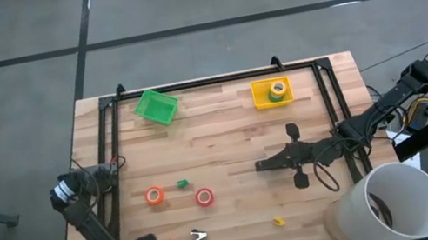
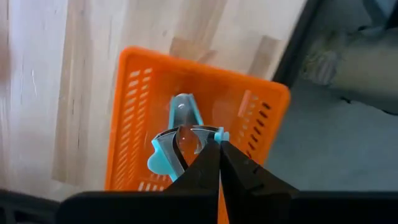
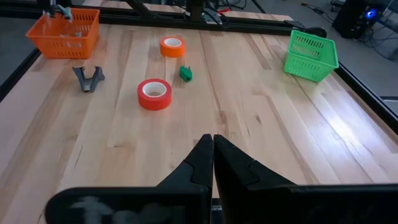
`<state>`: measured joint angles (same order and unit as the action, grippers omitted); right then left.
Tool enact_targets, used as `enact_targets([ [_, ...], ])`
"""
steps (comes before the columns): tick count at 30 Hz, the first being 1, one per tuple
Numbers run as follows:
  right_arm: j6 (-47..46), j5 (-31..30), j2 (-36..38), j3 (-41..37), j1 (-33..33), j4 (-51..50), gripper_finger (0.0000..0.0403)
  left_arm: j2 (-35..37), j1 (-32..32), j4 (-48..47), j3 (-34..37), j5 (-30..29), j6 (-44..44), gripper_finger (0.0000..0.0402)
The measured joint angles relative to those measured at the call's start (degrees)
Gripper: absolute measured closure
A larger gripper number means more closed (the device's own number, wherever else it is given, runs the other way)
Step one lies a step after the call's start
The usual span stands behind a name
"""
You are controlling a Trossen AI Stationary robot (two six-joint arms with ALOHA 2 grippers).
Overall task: Pick and place Stapler, Stapler remover, tape
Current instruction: Put the blue staple remover into the orange bin, then put the black staple remover into the orange bin
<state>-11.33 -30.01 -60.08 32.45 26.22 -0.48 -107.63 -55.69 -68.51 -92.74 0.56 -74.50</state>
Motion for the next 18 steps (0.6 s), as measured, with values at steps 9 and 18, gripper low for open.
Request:
enact_targets([
  [9,-0.28,0.01,0.00,0.00,0.02,0.76,0.0394,0.00,-0.67,1.58,4.22,0.59,-4.01,0.0384],
  [18,-0.53,0.01,0.01,0.00,0.02,0.80,0.0394,0.00,-0.65,0.89,5.87,1.70,-6.25,0.0380],
])
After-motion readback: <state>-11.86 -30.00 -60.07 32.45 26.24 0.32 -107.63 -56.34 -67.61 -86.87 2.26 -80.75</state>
